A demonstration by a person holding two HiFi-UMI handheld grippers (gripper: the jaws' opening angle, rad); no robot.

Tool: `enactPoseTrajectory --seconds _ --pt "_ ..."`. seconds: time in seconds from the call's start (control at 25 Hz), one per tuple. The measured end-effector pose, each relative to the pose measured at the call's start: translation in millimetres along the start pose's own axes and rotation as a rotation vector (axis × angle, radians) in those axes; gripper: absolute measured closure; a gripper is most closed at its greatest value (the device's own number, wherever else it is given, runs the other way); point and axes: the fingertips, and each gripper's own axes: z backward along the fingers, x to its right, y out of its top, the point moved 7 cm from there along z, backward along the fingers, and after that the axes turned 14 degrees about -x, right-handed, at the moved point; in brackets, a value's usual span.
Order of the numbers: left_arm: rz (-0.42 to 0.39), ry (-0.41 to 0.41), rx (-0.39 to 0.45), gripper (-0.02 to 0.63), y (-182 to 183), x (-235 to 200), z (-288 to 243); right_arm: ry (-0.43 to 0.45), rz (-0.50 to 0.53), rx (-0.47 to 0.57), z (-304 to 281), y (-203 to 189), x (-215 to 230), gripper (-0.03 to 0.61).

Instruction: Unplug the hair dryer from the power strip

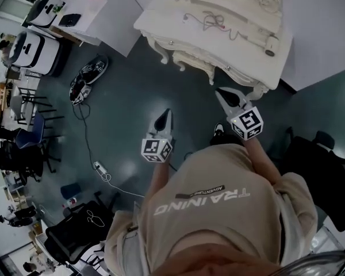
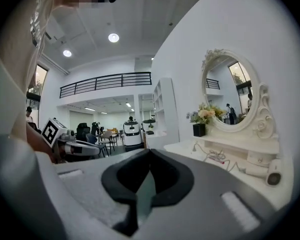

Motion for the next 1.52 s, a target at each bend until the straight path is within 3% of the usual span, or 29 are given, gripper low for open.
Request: enactPoseTrajectory --seconds 0.24,0.48,1.04,1.2,1.52 --pt "0.021 0.006 0.017 0.606 41 -22 -60 0.040 0.022 -0.018 -49 22 54 0.574" --pt "0.048 0.012 0.028 0.606 64 -57 -102 0.050 0.007 -0.058 -101 27 72 0.574" --pt "-0.054 -0.158 0.059 0.606 132 -204 -176 -0.127 0.067 -0.052 -235 115 77 0.574" --pt "-0.086 -0.213 0.043 0.606 141 -232 -194 -0.165 0.078 -0.074 -262 126 75 0.574" --pt "-0.041 -0.239 0.004 0.606 135 -263 -224 -0.194 0.040 -0.134 -292 118 96 0.574"
